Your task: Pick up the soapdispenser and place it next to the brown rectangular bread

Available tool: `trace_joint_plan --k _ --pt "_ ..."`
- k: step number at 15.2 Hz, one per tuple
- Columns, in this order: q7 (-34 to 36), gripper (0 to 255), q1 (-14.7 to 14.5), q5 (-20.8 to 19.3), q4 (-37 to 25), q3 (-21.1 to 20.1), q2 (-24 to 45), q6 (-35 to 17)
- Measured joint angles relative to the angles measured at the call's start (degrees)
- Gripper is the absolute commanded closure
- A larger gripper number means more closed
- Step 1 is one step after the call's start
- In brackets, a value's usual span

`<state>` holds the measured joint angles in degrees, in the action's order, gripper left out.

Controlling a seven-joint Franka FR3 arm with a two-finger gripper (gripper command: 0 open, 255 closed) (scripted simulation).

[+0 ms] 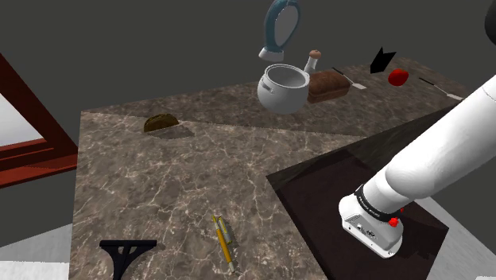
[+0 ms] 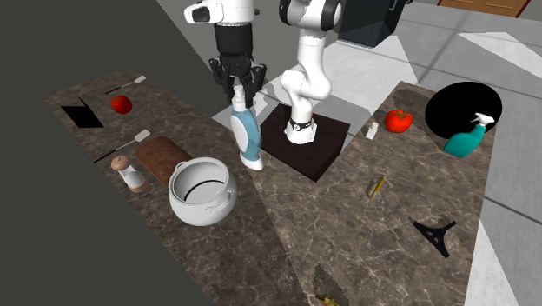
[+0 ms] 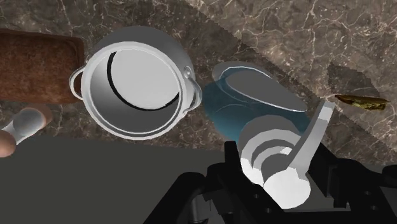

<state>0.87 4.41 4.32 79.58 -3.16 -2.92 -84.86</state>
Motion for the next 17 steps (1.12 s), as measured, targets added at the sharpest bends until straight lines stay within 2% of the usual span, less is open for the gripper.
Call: trace_joint_plan --k 8,17 --pt "-10.8 255 4.7 0.8 7.2 6.2 -6.1 -0.2" --pt "-23.9 255 9.9 0.8 8.5 14.3 -8.0 1.7"
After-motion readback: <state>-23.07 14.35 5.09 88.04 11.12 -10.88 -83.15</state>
